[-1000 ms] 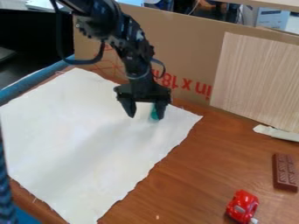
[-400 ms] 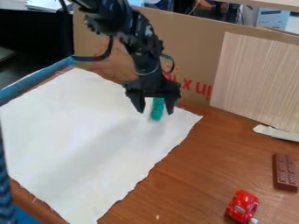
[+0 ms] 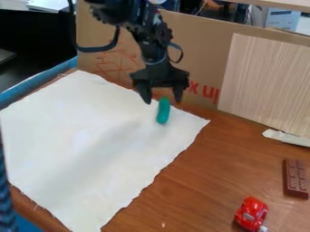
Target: Removed blue figure from cloth to the right of the table
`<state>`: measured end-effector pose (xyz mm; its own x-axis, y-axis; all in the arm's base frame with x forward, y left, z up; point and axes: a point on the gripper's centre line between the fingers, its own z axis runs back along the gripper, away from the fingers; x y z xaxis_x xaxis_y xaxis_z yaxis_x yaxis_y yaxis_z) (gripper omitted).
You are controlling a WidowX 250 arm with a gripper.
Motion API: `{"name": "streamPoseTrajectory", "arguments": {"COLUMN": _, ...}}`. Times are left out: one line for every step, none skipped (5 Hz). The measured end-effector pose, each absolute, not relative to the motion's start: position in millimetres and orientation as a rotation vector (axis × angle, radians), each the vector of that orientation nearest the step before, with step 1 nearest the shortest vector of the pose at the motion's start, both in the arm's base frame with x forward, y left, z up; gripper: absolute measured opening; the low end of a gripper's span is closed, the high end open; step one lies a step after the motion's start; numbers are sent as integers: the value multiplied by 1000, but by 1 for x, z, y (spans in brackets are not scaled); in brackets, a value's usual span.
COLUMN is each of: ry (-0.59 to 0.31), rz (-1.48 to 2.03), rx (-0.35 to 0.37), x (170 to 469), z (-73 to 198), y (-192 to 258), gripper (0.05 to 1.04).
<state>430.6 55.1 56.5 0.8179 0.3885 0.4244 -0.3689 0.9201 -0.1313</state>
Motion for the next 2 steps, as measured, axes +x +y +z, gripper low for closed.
{"name": "streamPoseTrajectory", "arguments": {"ry": -438, "rz": 419, "rx": -24, "x": 432, "z": 44, "y": 63, "gripper": 1001}}
{"name": "streamPoseTrajectory", "arguments": {"ry": -454, "rz": 423, "rx": -21, "x": 434, "z": 44, "y": 66, "gripper": 1001}}
